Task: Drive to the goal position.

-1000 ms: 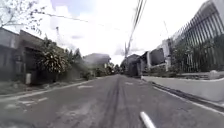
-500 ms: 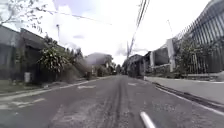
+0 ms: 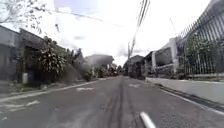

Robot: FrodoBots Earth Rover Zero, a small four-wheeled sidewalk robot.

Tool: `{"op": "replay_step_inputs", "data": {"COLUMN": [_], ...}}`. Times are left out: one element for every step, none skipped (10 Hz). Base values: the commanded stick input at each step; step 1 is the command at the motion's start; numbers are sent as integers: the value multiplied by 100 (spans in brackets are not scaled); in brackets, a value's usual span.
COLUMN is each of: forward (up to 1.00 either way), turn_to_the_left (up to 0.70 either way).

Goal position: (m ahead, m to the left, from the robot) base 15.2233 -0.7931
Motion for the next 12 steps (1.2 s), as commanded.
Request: {"op": "replay_step_inputs", "data": {"forward": [50,50,50,50,50,50,50,50,50,50,50,50], "turn_to_the_left": [0,0,0,0,0,0,0,0,0,0,0,0]}}
